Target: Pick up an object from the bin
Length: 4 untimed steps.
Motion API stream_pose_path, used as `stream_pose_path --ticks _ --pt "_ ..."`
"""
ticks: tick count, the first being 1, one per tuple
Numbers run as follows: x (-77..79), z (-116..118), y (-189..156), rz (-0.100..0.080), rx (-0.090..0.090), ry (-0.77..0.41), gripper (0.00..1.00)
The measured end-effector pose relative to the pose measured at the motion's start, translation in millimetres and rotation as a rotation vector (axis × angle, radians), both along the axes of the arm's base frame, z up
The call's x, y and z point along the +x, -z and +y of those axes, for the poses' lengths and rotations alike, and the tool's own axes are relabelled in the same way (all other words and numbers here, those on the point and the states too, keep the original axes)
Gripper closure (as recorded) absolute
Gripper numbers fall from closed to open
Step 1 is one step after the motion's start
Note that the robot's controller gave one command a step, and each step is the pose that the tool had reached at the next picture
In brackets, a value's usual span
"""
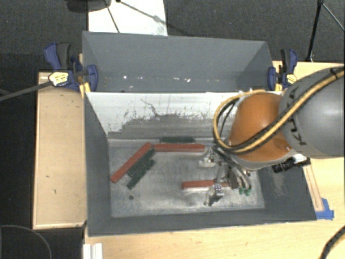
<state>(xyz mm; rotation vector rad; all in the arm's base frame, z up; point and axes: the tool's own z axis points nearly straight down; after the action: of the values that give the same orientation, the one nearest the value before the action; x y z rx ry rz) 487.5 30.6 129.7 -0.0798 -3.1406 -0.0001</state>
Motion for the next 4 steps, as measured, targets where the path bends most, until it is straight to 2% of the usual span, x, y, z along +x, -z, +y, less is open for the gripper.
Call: stream_pose_path --ticks 1,2,3,4 --pt "-8.7 5.3 24.9 -0.001 0.001 0.134 0.00" --pt "-6.8 8.9 57.4 -0.005 0.000 0.110 0.00" --pt "-7.6 18.0 55.0 -0.012 0.002 0.360 1.00" --pt "-7.6 18.0 55.0 -0.012 0.002 0.360 1.00"
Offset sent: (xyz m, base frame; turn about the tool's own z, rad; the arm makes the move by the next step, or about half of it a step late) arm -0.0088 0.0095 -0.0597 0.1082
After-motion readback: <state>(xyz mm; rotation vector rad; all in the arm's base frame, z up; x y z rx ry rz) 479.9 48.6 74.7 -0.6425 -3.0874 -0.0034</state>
